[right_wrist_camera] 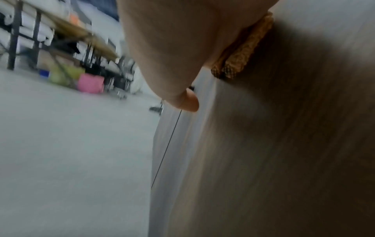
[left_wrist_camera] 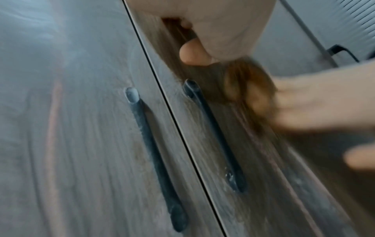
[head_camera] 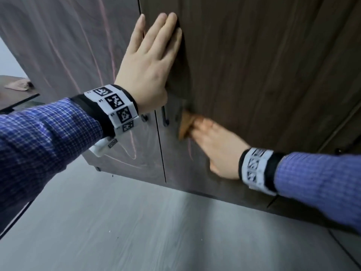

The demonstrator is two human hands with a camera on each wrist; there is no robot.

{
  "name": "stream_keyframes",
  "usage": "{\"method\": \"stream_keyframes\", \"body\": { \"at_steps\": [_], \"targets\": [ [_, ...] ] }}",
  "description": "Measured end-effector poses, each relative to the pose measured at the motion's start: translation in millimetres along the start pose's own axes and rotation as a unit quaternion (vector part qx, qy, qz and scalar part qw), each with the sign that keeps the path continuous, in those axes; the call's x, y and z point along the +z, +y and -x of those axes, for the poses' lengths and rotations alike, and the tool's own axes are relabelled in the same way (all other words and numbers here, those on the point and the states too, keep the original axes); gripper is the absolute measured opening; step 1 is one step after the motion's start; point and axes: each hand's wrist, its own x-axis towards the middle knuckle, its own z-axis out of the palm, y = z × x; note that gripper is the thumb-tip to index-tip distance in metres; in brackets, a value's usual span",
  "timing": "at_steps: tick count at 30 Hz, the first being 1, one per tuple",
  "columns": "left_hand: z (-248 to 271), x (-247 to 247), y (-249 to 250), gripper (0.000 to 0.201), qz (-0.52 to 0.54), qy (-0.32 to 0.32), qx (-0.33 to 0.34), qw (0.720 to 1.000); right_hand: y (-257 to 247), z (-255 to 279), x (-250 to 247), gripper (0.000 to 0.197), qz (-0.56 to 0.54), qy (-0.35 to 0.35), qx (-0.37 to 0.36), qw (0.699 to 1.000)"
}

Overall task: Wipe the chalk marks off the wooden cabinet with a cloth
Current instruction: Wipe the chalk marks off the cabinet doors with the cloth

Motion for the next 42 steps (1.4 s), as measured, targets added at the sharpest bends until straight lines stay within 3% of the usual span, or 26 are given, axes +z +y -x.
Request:
{"method": "stream_keyframes", "body": {
  "at_steps": [3,6,8,10,13,15,18,20,24,27,30,33,37,42],
  "targets": [
    [1,1,-2,0.099,-0.009,-0.012,-0.002,1.000,-46,0,51,0.070,0.007,-0.123,-0.075,0.990],
    [4,5,-5,0.098,-0.014,-0.011,0.006,1.000,-70,-1,59,0.065,0.100,-0.169,-0.096,0.976],
    [4,6,-6,0.096,-0.010,-0.014,0.017,1.000,-58,-3,40,0.077,0.084,-0.153,-0.056,0.983],
    [2,4,-12,0.091,-0.007,-0.016,0.035,0.999,-26,-11,3,0.088,0.019,-0.058,-0.034,0.998],
    [7,3,-21,0.083,0.016,-0.014,0.046,0.999,26,-23,-65,0.086,0.032,0.072,-0.011,0.997],
    [15,8,-27,0.081,0.037,-0.010,0.038,0.999,46,-27,-96,0.085,0.059,0.105,0.007,0.993],
    [28,16,-35,0.090,0.048,-0.017,0.035,0.998,42,-36,-105,0.089,0.078,0.078,0.026,0.994],
    [33,18,-38,0.096,0.063,-0.030,0.042,0.997,24,-40,-85,0.094,0.068,0.038,0.016,0.997],
    [44,23,-44,0.100,0.088,-0.041,0.057,0.994,-19,-28,-28,0.092,0.059,-0.059,-0.050,0.995],
    [52,28,-51,0.099,0.094,-0.050,0.074,0.992,-32,-17,-14,0.086,0.099,-0.135,-0.083,0.982],
    [48,31,-58,0.094,0.100,-0.015,0.091,0.991,-18,-29,-43,0.084,0.057,-0.076,-0.031,0.995],
    [37,33,-65,0.088,0.126,0.032,0.063,0.989,0,-43,-73,0.080,0.029,0.008,0.016,0.999],
    [30,35,-71,0.089,0.132,0.059,0.050,0.988,-6,-38,-71,0.085,0.030,-0.026,0.002,0.999],
    [33,30,-88,0.079,0.179,0.070,-0.003,0.981,28,-41,-105,0.079,0.048,0.019,0.017,0.999]
  ]
}}
